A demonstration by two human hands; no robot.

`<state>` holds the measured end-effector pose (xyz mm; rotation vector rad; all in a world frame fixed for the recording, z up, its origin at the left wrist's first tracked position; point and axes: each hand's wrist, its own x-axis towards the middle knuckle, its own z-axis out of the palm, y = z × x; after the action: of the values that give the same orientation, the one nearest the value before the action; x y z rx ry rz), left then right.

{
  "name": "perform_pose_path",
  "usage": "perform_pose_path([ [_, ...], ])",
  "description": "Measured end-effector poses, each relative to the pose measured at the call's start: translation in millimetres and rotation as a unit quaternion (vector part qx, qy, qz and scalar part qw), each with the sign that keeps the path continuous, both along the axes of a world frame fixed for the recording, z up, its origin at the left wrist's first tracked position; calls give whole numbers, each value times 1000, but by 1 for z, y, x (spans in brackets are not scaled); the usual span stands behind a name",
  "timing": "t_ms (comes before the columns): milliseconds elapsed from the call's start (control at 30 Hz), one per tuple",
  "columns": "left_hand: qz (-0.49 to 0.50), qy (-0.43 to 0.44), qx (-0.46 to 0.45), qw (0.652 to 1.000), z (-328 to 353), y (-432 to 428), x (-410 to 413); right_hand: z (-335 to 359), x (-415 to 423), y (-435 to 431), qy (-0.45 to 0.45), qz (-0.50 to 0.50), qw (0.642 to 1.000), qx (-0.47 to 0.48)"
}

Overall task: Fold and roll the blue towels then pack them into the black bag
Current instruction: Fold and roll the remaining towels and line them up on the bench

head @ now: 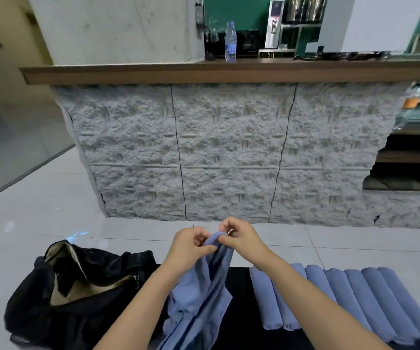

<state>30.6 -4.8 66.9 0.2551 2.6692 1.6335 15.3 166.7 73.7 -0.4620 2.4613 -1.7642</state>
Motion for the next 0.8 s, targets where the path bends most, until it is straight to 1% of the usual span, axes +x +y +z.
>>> perform_pose_path([
  [67, 32, 47, -63, 996, 5, -1, 5, 15, 5, 5, 12, 0, 1000, 14],
  [167, 80, 78, -114, 987, 19, 1, 10, 30, 12, 8, 39, 0, 998, 39],
  [200, 74, 81, -141, 984, 27, 2, 12, 34, 14, 10, 45, -5, 998, 43],
  [267, 21, 57, -171, 983, 43, 4, 15, 42, 17, 15, 51, -13, 998, 44],
  [300, -8, 21, -150, 988, 51, 4, 16, 45, 18, 17, 54, -16, 997, 45],
  [367, -48, -64, -77, 994, 61, 0, 19, 53, 21, 23, 61, -26, 996, 51],
  [433, -39, -89, -65, 993, 66, -5, 20, 58, 24, 30, 66, -38, 995, 64],
  [467, -18, -80, -45, 996, 69, -5, 21, 57, 25, 34, 69, -40, 994, 77],
  [533, 34, -39, 32, 998, 78, 1, 23, 52, 29, 43, 72, -30, 990, 121],
  [600, 77, 1, 94, 993, 90, 11, 23, 44, 39, 51, 39, -11, 991, 126],
  [667, 100, 45, 112, 988, 103, 16, 20, 38, 51, 61, -1, 8, 996, 91],
  [800, 151, 125, 104, 975, 124, 0, 7, 34, 74, 95, -44, 14, 998, 39],
])
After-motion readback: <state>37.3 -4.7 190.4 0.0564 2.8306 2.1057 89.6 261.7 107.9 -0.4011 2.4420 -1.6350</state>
